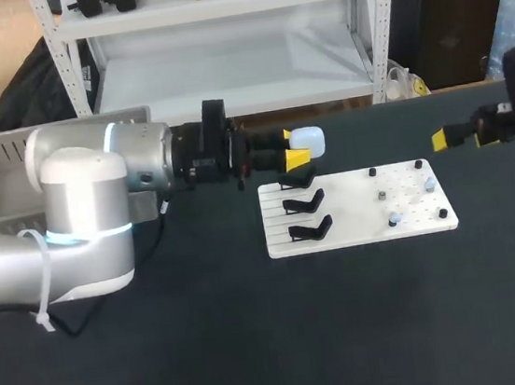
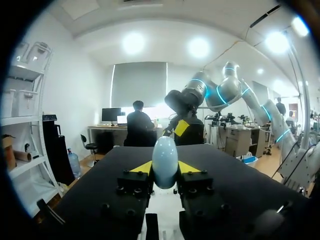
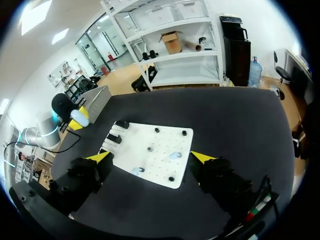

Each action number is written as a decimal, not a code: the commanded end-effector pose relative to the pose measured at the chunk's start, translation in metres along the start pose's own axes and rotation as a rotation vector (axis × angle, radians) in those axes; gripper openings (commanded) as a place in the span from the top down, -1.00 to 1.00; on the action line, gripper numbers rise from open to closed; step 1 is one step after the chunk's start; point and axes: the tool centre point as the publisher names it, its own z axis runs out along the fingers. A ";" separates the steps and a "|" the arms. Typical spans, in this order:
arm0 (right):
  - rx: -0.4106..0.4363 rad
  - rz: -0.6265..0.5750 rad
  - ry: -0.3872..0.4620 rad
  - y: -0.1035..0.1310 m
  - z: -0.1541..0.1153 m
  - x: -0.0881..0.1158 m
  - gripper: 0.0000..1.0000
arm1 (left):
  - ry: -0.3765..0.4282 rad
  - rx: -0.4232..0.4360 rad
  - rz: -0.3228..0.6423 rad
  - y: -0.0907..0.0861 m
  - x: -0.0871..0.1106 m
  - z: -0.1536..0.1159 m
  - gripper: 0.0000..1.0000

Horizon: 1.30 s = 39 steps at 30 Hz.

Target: Pick up each earbud case from the left stands, insert the matching earbuds, close the lid, and place the case in the box.

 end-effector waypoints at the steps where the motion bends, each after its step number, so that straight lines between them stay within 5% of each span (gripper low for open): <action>1: -0.026 -0.016 0.001 0.013 -0.004 0.014 -1.00 | -0.002 0.030 -0.002 0.008 0.002 0.004 1.00; 16: -0.103 -0.106 0.051 0.073 0.005 0.034 -1.00 | -0.026 0.032 -0.016 -0.004 0.009 0.008 1.00; 39: -0.085 -0.139 0.117 0.103 0.034 0.024 -1.00 | 0.008 0.012 -0.034 -0.007 0.025 0.011 1.00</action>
